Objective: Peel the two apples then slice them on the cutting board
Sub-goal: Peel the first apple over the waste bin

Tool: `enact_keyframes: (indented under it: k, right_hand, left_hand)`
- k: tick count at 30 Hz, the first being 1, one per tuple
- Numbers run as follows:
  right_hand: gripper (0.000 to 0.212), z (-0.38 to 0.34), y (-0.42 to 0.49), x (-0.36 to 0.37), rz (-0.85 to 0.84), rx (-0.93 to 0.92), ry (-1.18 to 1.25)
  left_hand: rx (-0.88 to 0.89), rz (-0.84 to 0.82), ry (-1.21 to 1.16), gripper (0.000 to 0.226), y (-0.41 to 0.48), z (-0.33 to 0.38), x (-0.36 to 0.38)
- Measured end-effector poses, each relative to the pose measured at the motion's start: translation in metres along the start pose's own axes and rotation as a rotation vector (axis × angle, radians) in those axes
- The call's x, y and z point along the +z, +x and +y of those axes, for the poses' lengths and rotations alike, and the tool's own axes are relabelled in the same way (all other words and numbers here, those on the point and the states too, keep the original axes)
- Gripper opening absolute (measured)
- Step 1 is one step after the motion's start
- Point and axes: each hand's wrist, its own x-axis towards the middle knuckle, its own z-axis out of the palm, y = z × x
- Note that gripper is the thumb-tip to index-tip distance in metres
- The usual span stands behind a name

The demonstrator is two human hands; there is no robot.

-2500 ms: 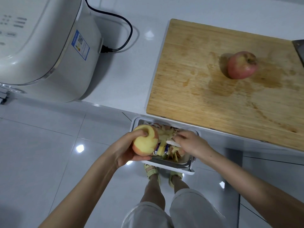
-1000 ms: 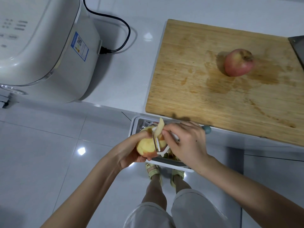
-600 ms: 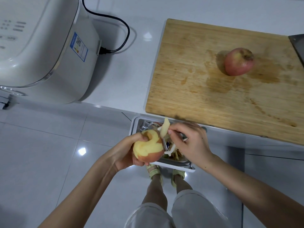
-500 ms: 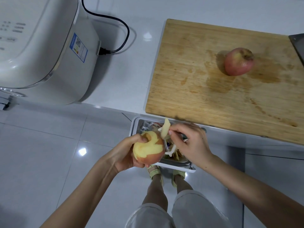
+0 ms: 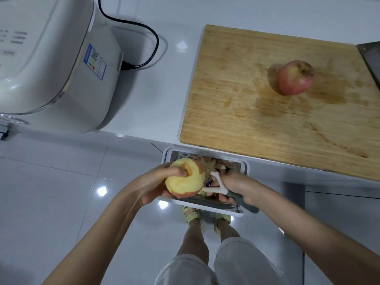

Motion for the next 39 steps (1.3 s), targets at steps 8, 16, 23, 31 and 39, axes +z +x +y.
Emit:
enact_keyframes:
  k: [8, 16, 23, 31, 39]
  right_hand:
    - [0.044, 0.002, 0.001, 0.000, -0.194, 0.110, 0.388]
    - [0.025, 0.006, -0.014, 0.013, 0.735, -1.005, -0.384]
    - [0.023, -0.002, -0.011, 0.006, 1.004, -1.322, -0.752]
    - [0.024, -0.009, -0.017, 0.004, 0.954, -1.316, -0.747]
    - [0.027, -0.003, -0.015, 0.002, 0.846, -1.286, -0.566]
  left_hand:
    - [-0.085, 0.106, -0.256, 0.079, 0.011, -0.014, -0.004]
    - [-0.087, 0.082, -0.435, 0.053, 0.016, -0.015, 0.006]
    - [-0.084, 0.069, -0.343, 0.048, 0.017, -0.010, 0.011]
    - [-0.049, 0.048, -0.299, 0.050, 0.020, -0.013, 0.015]
    - [-0.029, -0.072, -0.394, 0.071, 0.015, -0.012, 0.013]
